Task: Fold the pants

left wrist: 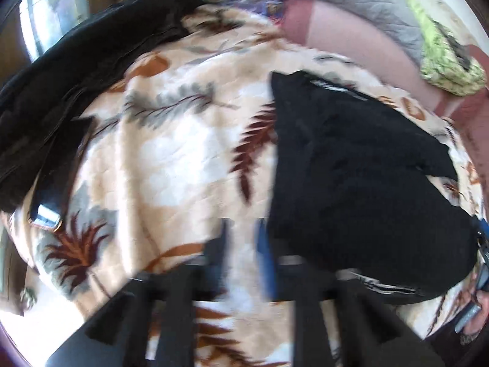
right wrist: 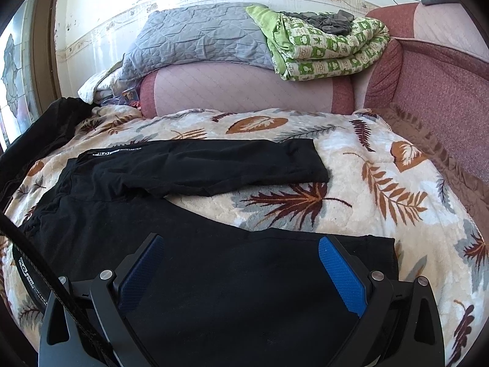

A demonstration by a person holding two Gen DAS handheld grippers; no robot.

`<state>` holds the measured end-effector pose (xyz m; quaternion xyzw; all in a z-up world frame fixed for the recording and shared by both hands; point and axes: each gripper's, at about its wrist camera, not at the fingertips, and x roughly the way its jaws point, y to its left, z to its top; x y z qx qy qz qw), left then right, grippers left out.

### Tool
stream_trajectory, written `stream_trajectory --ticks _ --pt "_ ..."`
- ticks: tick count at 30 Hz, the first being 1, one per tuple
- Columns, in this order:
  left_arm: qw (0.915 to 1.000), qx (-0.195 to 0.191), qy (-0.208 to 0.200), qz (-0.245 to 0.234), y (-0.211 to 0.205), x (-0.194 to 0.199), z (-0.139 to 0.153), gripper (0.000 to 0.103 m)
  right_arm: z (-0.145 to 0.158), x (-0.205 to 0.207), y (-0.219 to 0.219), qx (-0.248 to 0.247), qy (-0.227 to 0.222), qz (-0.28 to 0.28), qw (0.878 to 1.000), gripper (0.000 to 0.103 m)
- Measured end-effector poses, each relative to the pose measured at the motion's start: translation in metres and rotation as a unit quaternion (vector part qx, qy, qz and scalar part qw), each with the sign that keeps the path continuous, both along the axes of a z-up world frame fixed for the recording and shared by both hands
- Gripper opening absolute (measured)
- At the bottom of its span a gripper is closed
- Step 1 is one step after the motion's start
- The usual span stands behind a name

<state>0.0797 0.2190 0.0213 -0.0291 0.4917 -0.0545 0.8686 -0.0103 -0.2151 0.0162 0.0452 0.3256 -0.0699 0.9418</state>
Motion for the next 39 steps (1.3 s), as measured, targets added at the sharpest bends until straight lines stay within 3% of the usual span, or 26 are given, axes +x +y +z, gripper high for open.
stream_trajectory --ticks 1,2,4,5,6,7,8,10,16,18,20,23,24,28,30,34,39 --pt "0.9999 0.001 -0.009 -0.008 -0.007 0.001 0.001 0.062 -0.001 0.000 0.000 -0.001 0.001 0.000 1.000 0.103" --pt "0.9996 0.008 -0.022 -0.019 -0.019 0.003 0.002 0.070 -0.002 0.001 0.001 -0.002 0.004 0.000 1.000 0.103" --pt "0.9986 0.035 -0.024 -0.033 -0.038 0.009 -0.005 0.070 -0.004 0.002 0.002 -0.004 0.008 0.000 1.000 0.103" --pt "0.9977 0.053 -0.002 -0.041 -0.049 0.014 -0.013 0.054 -0.005 0.003 0.002 -0.005 0.009 0.001 1.000 0.103" --pt "0.9964 0.066 0.021 -0.047 -0.056 0.019 -0.021 0.023 -0.005 0.002 0.004 -0.009 0.009 0.002 1.000 0.103" --pt "0.9955 0.072 0.032 -0.052 -0.062 0.021 -0.026 0.022 -0.005 0.002 0.005 -0.012 0.008 0.004 1.000 0.103" --pt "0.9950 0.085 0.022 -0.047 -0.065 0.018 -0.022 0.014 -0.005 0.002 0.005 -0.016 0.007 0.005 1.000 0.103" --pt "0.9949 0.089 0.018 -0.043 -0.066 0.014 -0.015 0.012 -0.005 0.001 0.002 -0.018 0.008 0.001 1.000 0.103" --pt "0.9980 0.049 0.036 -0.017 -0.035 -0.001 -0.004 0.013 -0.003 -0.003 -0.020 0.012 0.007 -0.025 1.000 0.103" --pt "0.9982 0.036 0.048 -0.004 -0.028 0.001 -0.010 0.019 -0.003 -0.002 -0.029 0.037 0.011 -0.034 0.999 0.103" --pt "0.9981 -0.001 0.058 0.021 -0.013 0.005 -0.014 0.023 -0.002 -0.002 -0.037 0.052 0.009 -0.044 0.998 0.103" --pt "0.9931 -0.071 0.067 0.065 0.015 -0.002 -0.009 0.029 0.007 -0.010 -0.052 0.041 -0.010 -0.075 0.996 0.103" --pt "0.9924 -0.075 0.061 0.075 0.021 -0.007 -0.004 0.029 0.012 -0.018 -0.062 0.036 -0.022 -0.099 0.994 0.103" --pt "0.9966 -0.009 -0.003 0.082 0.028 -0.044 0.042 0.032 0.020 -0.048 -0.108 0.086 -0.040 -0.165 0.982 0.103" --pt "0.9965 0.007 -0.038 0.074 0.028 -0.066 0.067 0.046 0.019 -0.059 -0.131 0.123 -0.036 -0.198 0.972 0.103" --pt "0.9945 0.005 -0.097 0.038 0.014 -0.095 0.106 0.061 0.018 -0.073 -0.158 0.196 -0.047 -0.229 0.952 0.102" --pt "0.9920 -0.037 -0.121 0.001 -0.023 -0.090 0.129 0.067 0.020 -0.066 -0.144 0.198 -0.031 -0.210 0.957 0.102"
